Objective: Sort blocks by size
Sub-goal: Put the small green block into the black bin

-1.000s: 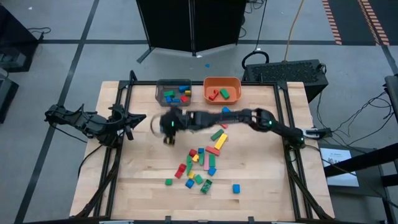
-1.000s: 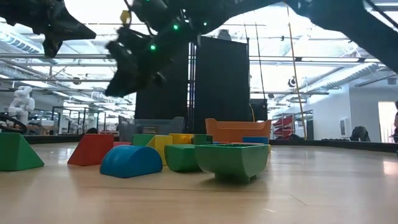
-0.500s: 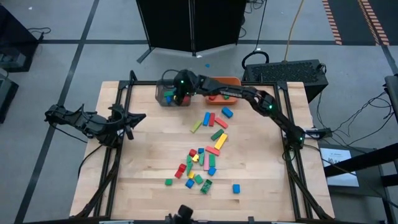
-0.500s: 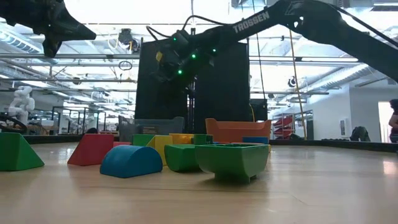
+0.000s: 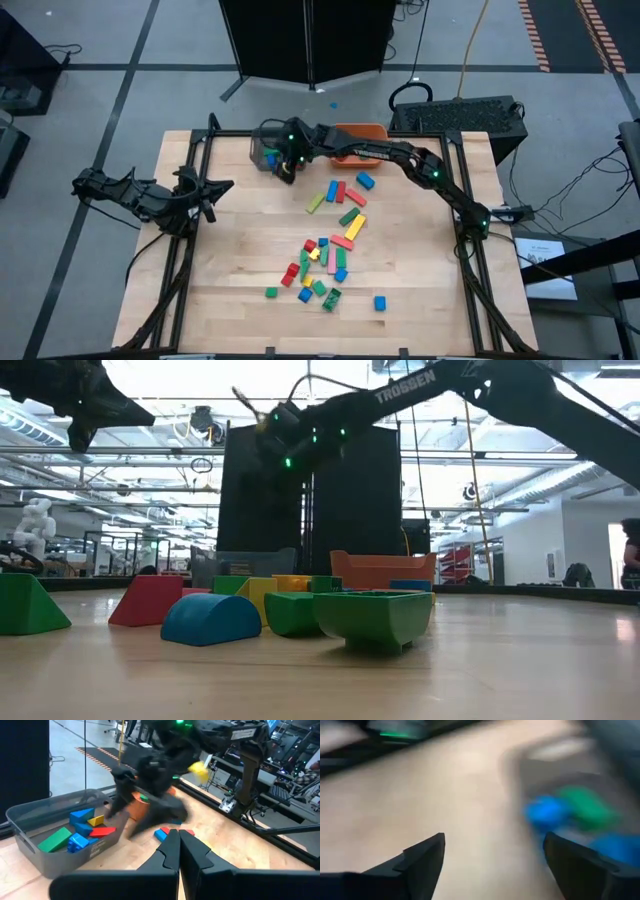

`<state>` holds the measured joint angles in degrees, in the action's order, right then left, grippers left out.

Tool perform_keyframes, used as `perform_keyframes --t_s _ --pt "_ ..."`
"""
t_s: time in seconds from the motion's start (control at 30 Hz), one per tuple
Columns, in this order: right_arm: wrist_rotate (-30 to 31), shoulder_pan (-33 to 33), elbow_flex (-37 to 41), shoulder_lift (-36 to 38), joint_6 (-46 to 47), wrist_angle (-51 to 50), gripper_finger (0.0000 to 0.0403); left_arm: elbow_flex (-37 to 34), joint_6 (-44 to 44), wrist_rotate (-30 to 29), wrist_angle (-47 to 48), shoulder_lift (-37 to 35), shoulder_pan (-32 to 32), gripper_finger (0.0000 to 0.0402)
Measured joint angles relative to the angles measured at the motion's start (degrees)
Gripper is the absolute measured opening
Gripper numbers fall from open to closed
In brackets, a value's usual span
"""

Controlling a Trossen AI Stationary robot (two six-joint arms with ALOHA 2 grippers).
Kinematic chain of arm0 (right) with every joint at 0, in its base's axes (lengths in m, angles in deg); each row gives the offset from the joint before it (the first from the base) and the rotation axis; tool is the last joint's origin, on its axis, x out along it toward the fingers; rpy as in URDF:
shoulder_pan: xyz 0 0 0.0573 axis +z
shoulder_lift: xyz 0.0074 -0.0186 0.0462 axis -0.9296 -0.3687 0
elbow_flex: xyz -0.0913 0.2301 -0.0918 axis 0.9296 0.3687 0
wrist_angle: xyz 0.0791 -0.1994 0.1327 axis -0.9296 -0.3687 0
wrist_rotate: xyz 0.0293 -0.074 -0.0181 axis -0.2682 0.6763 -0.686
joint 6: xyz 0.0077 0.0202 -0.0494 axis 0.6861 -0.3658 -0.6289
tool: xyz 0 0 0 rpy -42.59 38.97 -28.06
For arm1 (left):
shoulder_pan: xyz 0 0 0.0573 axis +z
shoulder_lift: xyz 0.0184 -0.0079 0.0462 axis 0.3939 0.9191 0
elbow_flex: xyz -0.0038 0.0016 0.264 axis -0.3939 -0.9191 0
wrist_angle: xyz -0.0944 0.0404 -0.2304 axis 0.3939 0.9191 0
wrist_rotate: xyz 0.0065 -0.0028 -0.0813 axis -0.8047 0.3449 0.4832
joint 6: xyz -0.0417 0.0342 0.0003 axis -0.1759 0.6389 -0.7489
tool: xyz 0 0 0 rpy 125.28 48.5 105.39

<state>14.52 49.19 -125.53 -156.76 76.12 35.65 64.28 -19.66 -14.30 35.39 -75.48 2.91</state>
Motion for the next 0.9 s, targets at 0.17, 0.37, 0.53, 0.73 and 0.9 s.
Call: perform_keyframes --t_s 0.17,0.37,0.53,0.73,0.9 --pt "-17.5 7.2 -0.1 0.3 -4.0 -6.2 0.0303 0.0 0.0 0.0 0.0 0.0 0.0 0.0" --pt "-11.6 18.3 -0.1 0.3 -26.1 -19.5 0.0303 0.0 0.0 0.1 0.0 0.0 0.0 0.0" --pt "-2.6 24.2 0.0 0.2 -36.8 -21.3 0.0303 0.0 0.0 0.1 0.0 0.0 0.0 0.0" --pt "-0.7 25.8 0.0 -0.3 -37.7 -20.7 0.0303 0.0 0.0 1.0 0.0 0.0 0.0 0.0" --pt "-0.3 25.5 0.0 -2.5 -35.9 -22.8 0.0304 0.0 -0.9 3.4 0.1 0.0 0.0 0.0"
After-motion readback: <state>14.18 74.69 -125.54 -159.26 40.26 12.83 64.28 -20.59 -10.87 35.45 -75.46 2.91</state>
